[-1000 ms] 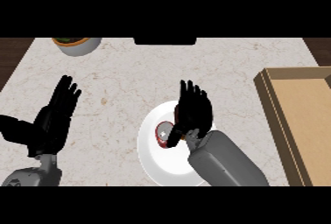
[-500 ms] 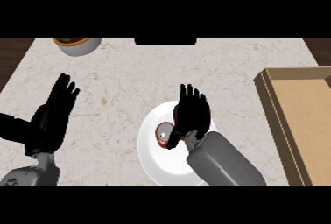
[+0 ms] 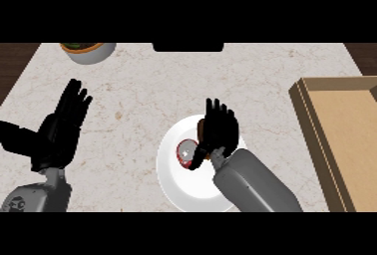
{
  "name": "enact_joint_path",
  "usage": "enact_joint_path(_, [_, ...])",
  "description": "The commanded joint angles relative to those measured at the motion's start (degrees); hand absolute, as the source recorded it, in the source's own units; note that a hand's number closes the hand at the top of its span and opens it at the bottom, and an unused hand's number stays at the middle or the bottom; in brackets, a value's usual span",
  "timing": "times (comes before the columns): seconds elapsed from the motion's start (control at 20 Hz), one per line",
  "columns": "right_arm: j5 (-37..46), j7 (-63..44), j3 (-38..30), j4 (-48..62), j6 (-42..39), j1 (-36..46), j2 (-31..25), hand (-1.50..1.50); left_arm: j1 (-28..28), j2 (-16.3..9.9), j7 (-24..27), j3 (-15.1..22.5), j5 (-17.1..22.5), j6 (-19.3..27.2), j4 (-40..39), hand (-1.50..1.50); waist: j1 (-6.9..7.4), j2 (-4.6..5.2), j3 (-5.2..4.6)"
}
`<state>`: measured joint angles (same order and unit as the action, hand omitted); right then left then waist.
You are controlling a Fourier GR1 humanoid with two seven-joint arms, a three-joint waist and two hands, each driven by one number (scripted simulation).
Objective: Pick the sweet potato from the plate and place it in the cardboard box
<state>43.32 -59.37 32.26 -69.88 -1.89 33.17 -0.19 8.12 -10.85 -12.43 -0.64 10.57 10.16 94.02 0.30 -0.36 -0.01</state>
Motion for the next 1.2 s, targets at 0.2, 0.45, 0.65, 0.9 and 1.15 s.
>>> enact_joint_path(0.2, [1.0, -0.8, 0.2, 3.6, 1.5, -0.7, 0.2, -1.50, -4.9, 2.6, 2.6, 1.3, -1.5, -1.0, 1.5, 0.00, 0.04, 0.33, 0.01])
enact_joint_path(0.45, [1.1, -0.9, 3.8, 4.6, 4.2, -2.5, 0.2, -1.50, -1.1, 1.3, 1.2, -1.6, -0.7, -2.2, 0.0, 0.00, -0.02, 0.36, 0.01])
enact_joint_path(0.65, [0.2, 2.2, 1.9, 9.5, 5.1, 1.1, 0.2, -1.50, 2.3, 0.5, -0.9, -2.8, -0.5, -3.2, -1.6, 0.00, 0.09, 0.42, 0.01])
enact_joint_path(0.9, [2.4, 4.3, 5.7, 10.9, 3.1, 3.0, 0.2, 1.50, -0.7, 3.6, 0.3, 0.1, -3.8, -0.4, 0.7, 0.00, 0.32, 0.41, 0.01])
enact_joint_path(1.15, [5.5, 3.5, 7.2, 12.5, 5.7, 4.0, 0.1, 1.50, -1.9, 2.2, -0.9, -1.4, -2.2, -3.0, 2.0, 0.00, 0.47, 0.42, 0.01])
